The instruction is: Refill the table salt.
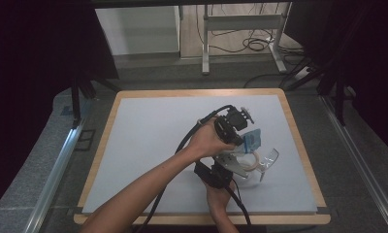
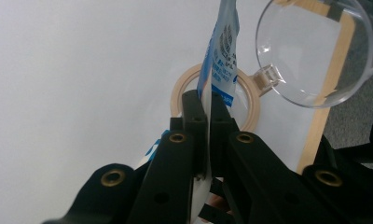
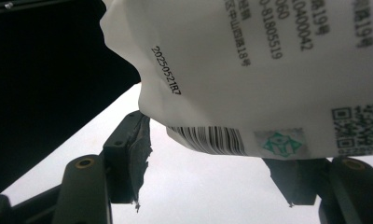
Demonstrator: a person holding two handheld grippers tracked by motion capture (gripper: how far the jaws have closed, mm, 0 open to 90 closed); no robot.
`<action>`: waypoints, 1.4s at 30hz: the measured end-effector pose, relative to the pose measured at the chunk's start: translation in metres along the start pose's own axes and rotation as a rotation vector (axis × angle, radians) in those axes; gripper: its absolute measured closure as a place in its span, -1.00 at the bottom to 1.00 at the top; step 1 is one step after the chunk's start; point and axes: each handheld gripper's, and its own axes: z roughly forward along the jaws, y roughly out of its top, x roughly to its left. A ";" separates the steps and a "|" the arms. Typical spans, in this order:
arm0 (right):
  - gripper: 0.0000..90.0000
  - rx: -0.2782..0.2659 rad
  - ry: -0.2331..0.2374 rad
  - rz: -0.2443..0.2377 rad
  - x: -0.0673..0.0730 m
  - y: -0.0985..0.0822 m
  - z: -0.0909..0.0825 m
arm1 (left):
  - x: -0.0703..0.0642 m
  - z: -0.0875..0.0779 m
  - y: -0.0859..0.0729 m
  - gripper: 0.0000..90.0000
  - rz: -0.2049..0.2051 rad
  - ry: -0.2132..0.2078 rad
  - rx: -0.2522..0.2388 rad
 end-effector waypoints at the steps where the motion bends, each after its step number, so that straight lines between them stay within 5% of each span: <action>1: -0.20 0.001 -0.003 -0.005 0.001 -0.001 0.000 | 0.001 0.000 0.000 1.00 -0.002 0.000 0.002; 22: -0.20 -0.006 0.016 -0.051 -0.003 -0.003 -0.005 | 0.004 0.003 0.002 1.00 -0.019 -0.002 0.003; 42: -0.19 -0.044 0.049 -0.021 0.001 0.007 -0.002 | -0.001 0.004 0.006 1.00 -0.008 0.023 0.032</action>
